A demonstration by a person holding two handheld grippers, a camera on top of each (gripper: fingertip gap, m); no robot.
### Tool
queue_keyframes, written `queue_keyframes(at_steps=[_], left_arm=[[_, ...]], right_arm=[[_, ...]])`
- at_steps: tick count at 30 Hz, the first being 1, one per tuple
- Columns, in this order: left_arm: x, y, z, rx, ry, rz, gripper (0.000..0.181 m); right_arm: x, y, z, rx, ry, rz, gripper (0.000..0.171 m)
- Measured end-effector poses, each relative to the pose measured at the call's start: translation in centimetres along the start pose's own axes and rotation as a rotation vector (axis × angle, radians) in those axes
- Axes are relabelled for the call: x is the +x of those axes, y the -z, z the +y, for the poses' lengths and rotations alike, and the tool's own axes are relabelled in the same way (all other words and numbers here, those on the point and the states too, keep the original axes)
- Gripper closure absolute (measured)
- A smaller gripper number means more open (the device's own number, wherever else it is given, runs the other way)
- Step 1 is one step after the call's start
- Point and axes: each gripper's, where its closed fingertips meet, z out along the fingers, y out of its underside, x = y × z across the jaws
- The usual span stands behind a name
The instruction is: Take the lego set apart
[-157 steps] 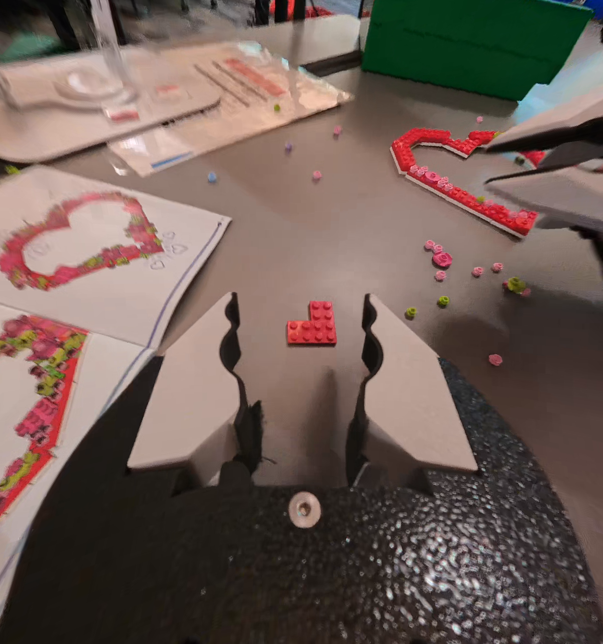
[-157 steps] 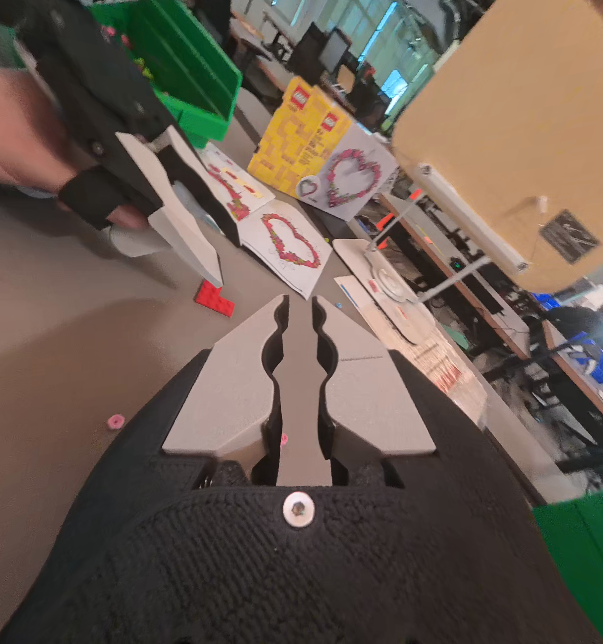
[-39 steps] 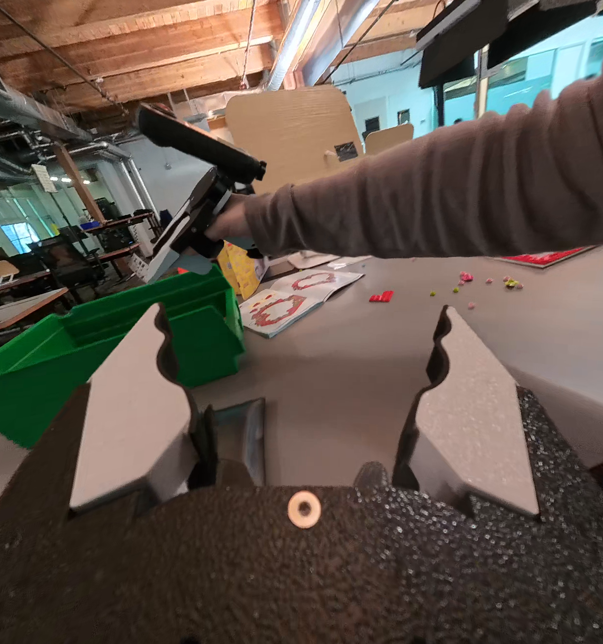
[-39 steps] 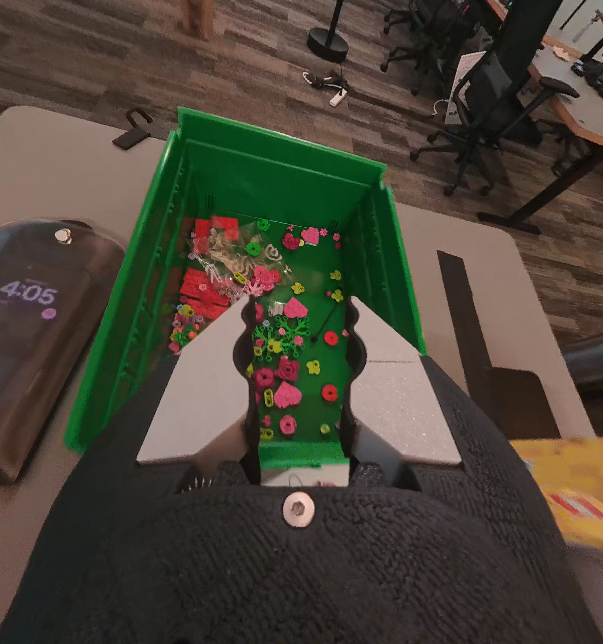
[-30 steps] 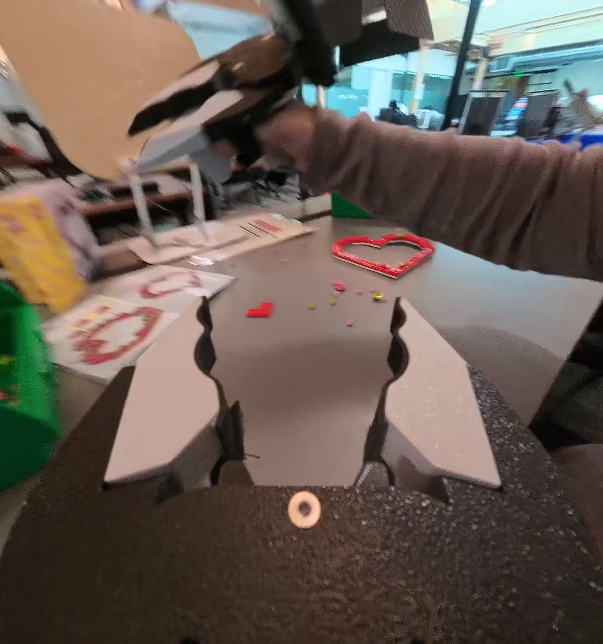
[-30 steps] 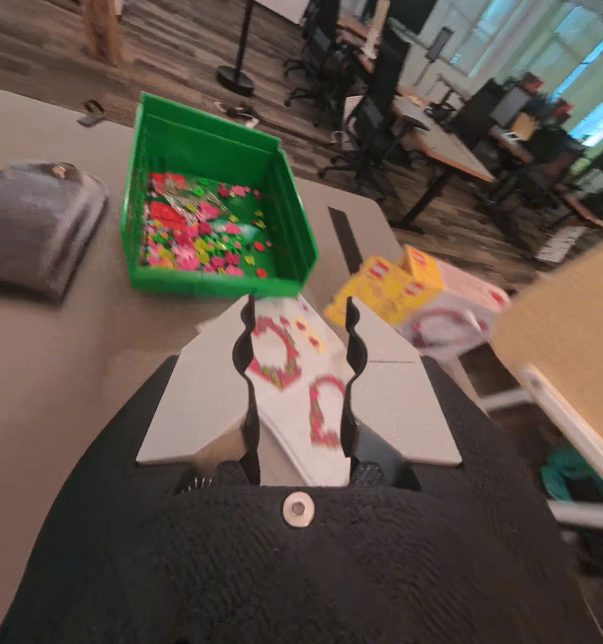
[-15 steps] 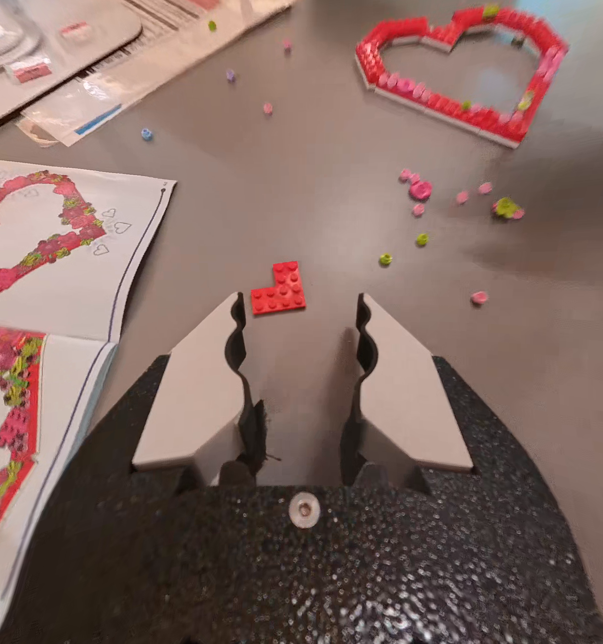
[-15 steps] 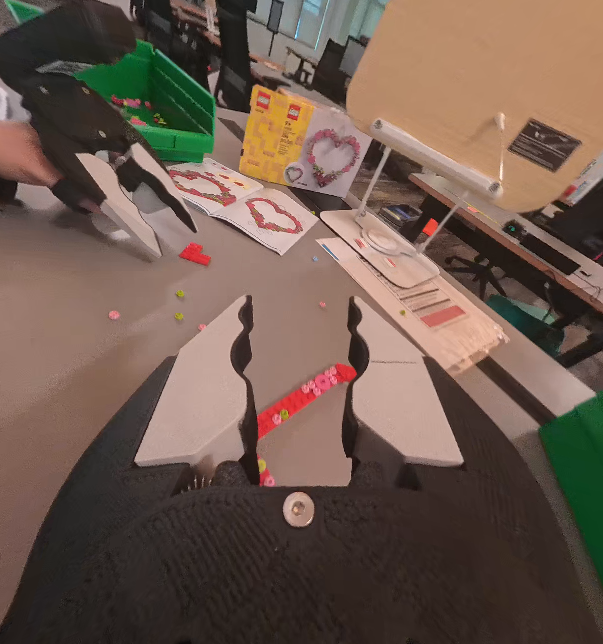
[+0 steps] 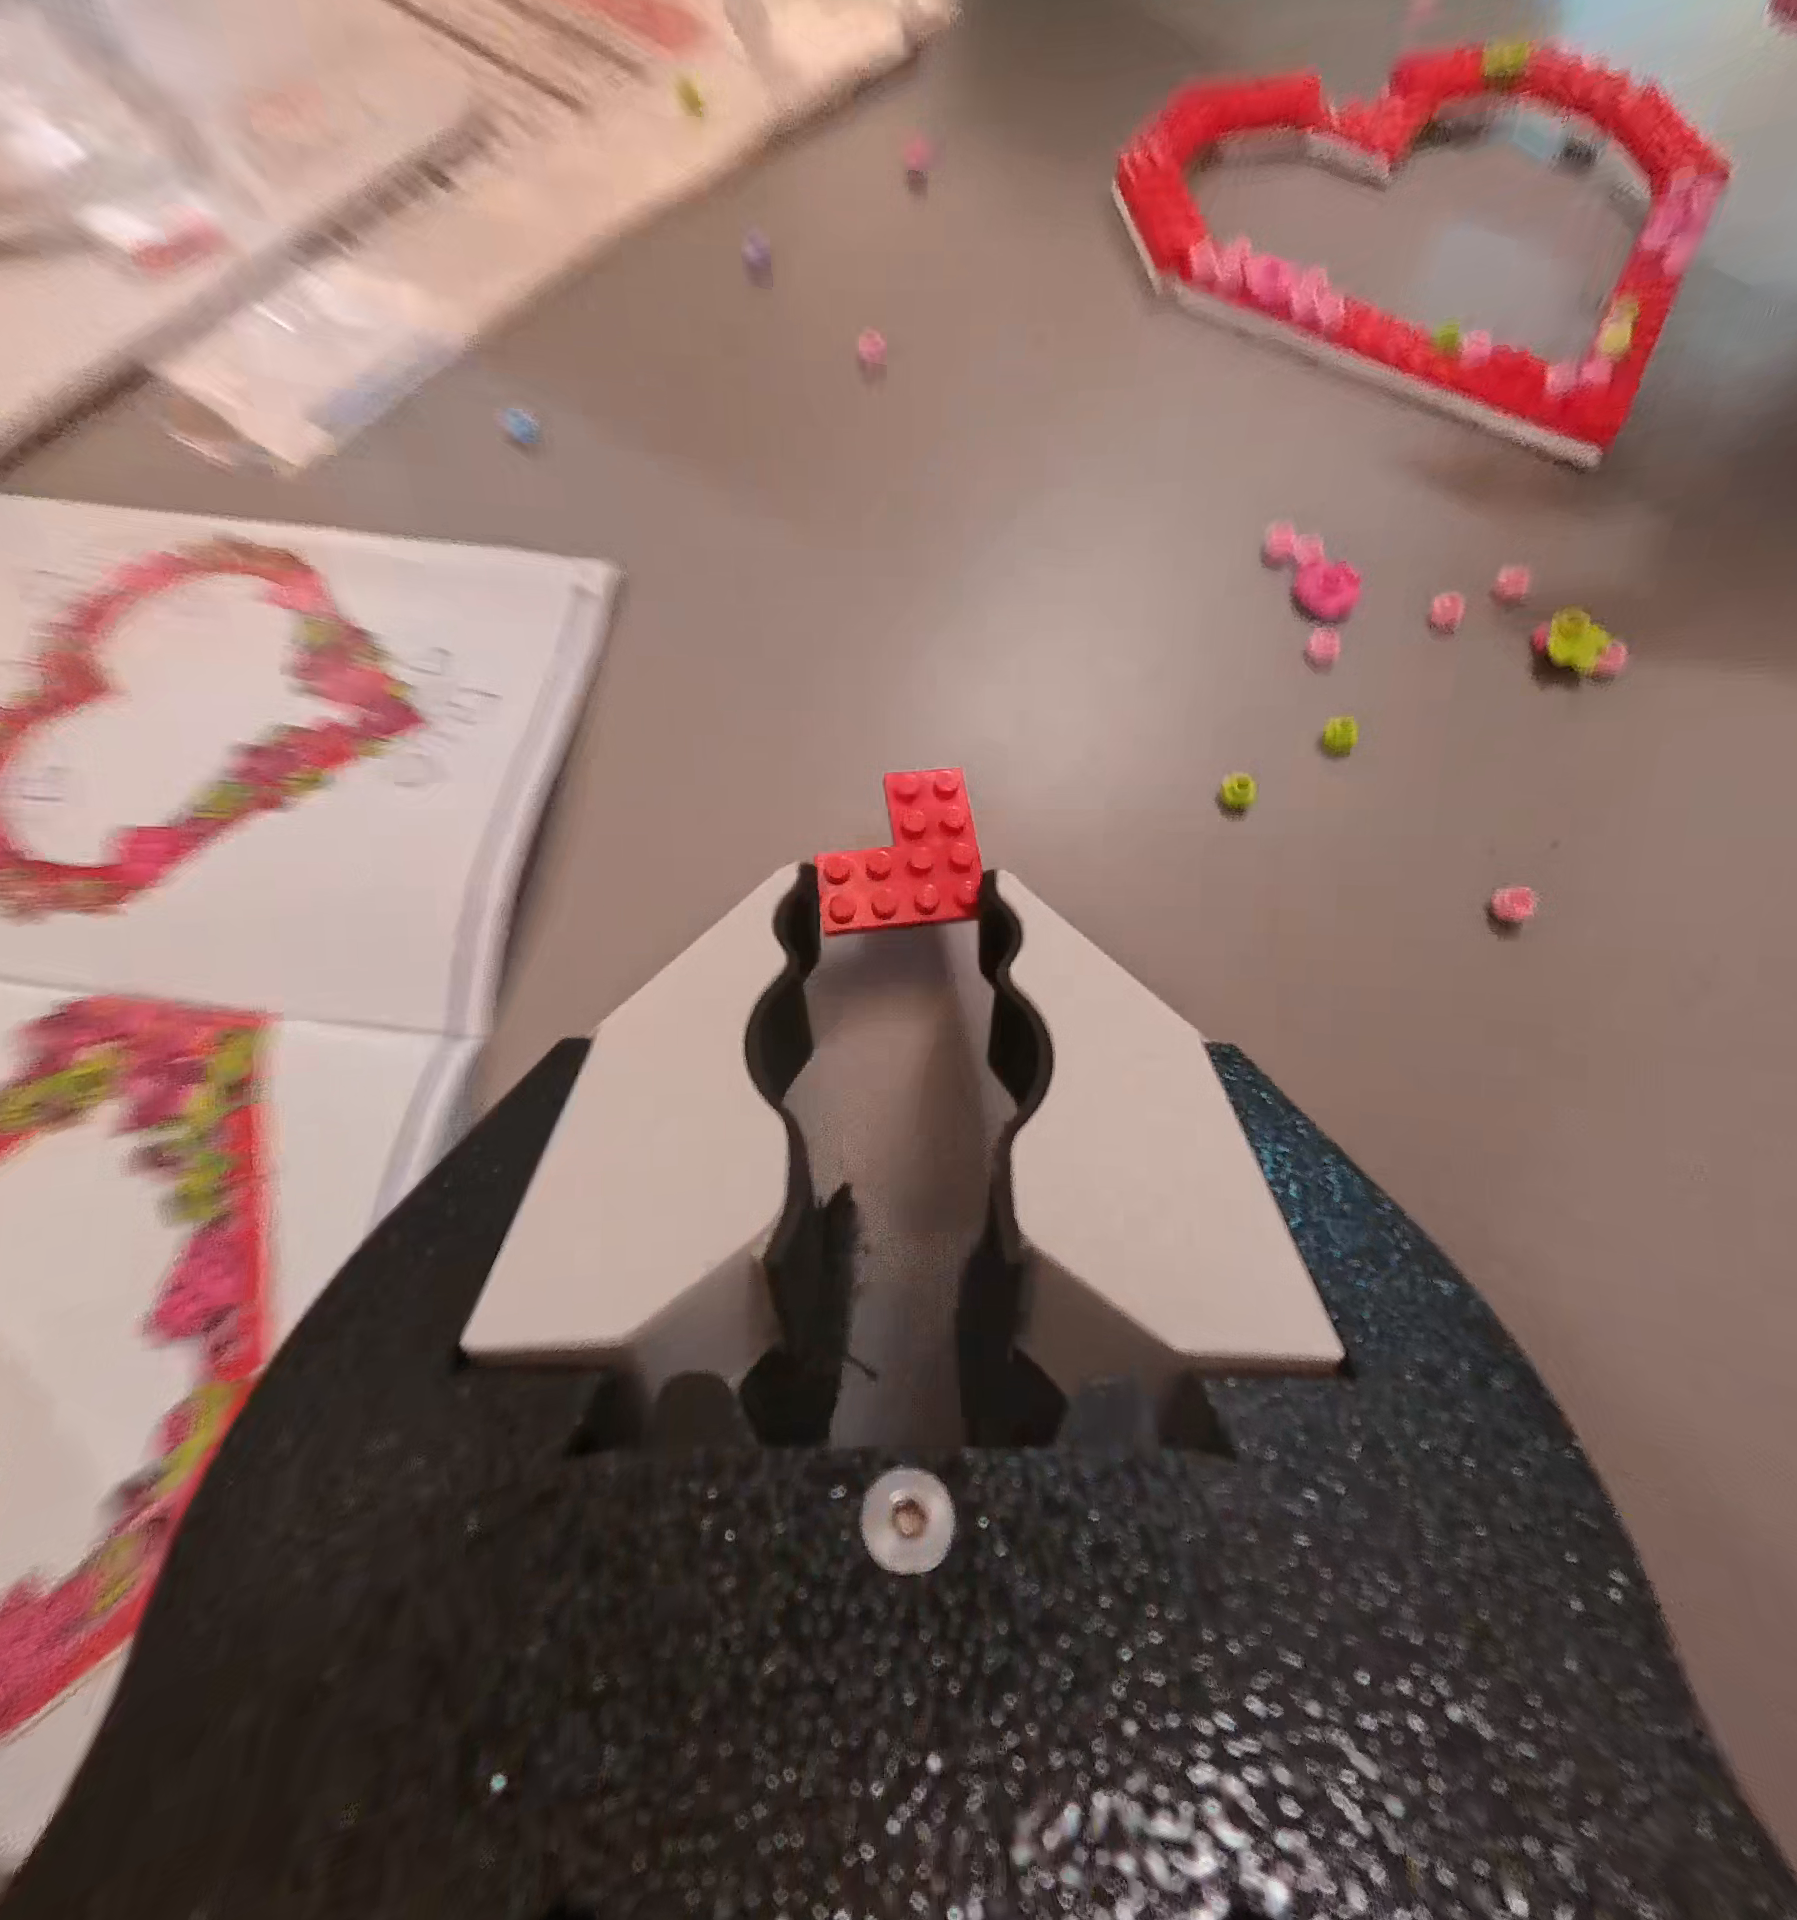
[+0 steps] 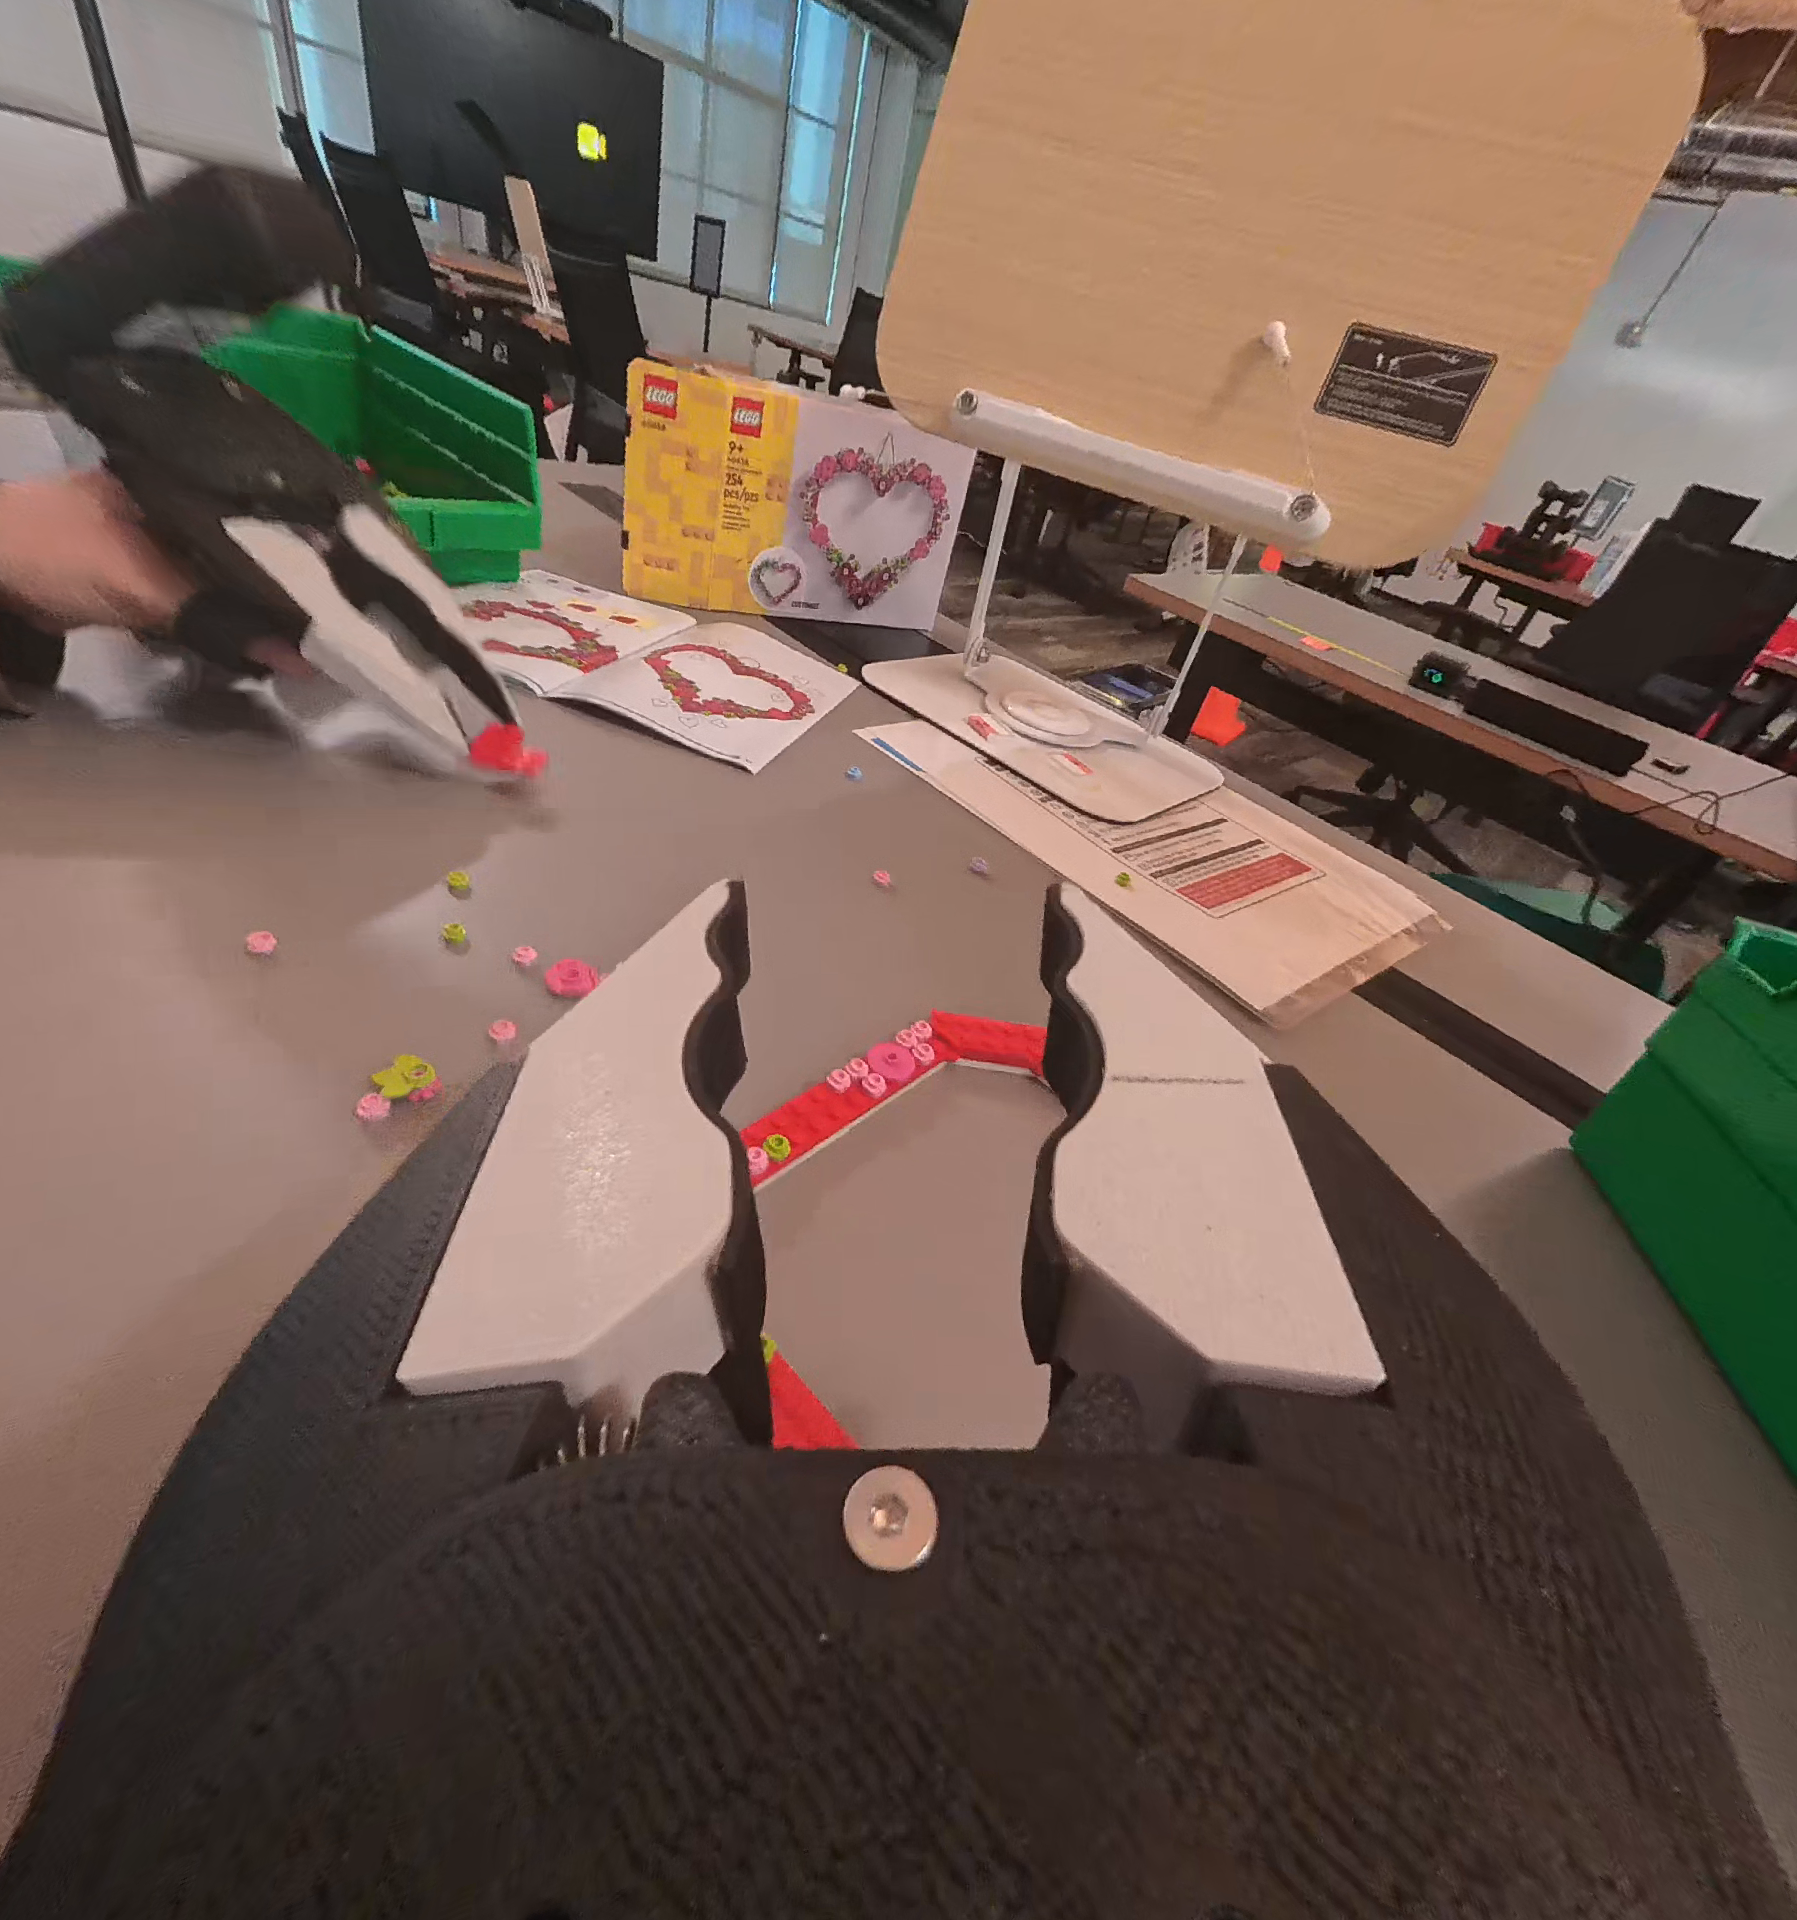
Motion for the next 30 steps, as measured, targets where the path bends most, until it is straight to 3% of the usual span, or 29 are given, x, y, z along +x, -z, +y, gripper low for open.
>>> queue_keyframes(at_steps=[1, 4, 6, 8, 10, 13, 15, 17, 20, 24, 27, 30], left_arm=[[-0.8, 1.7, -1.4, 0.055, 0.012, -0.056, 0.154], [-5.5, 10.5, -5.1, 0.235, 0.094, -0.371, 0.154], [-9.2, 17.3, -4.5, 0.228, 0.151, -0.666, 0.154], [-11.8, 21.8, -1.8, 0.147, 0.282, -0.838, 0.154], [-13.8, 24.1, 0.4, 0.126, 0.419, -0.904, 0.149], [-15.8, 25.5, 4.0, 0.051, 0.566, -0.963, 0.125], [-16.5, 25.5, 6.2, -0.022, 0.633, -0.992, 0.099], [-16.3, 24.8, 6.1, -0.019, 0.616, -0.996, 0.078], [-13.4, 20.6, 1.4, 0.087, 0.428, -0.834, 0.078], [-0.8, 9.6, -5.8, 0.218, 0.174, -0.154, 0.1], [7.7, 4.4, -5.4, 0.129, 0.088, 0.243, 0.116], [12.3, 1.6, -3.5, 0.034, 0.036, 0.427, 0.132]], right_arm=[[-0.1, 0.0, 0.1, -0.003, 0.004, -0.001, 0.115], [-0.2, 0.1, -0.2, 0.004, 0.003, -0.003, 0.115], [-0.3, 0.2, -0.6, 0.015, 0.003, 0.0, 0.115], [-0.4, 0.1, -0.8, 0.021, -0.001, -0.002, 0.115], [-0.6, 0.0, -0.9, 0.02, 0.0, -0.004, 0.115], [-0.8, -0.1, -0.4, 0.0, 0.003, -0.01, 0.115], [-0.5, -0.1, -0.2, -0.012, 0.005, 0.006, 0.115], [0.2, 0.3, -0.2, -0.008, 0.007, 0.039, 0.115], [1.5, 0.9, -0.4, 0.007, 0.008, 0.098, 0.115], [1.0, 0.7, 0.1, -0.014, 0.048, 0.08, 0.116], [-2.2, -0.4, 1.1, -0.084, 0.06, -0.05, 0.12], [-7.3, -1.2, 2.7, -0.198, 0.045, -0.288, 0.131]])
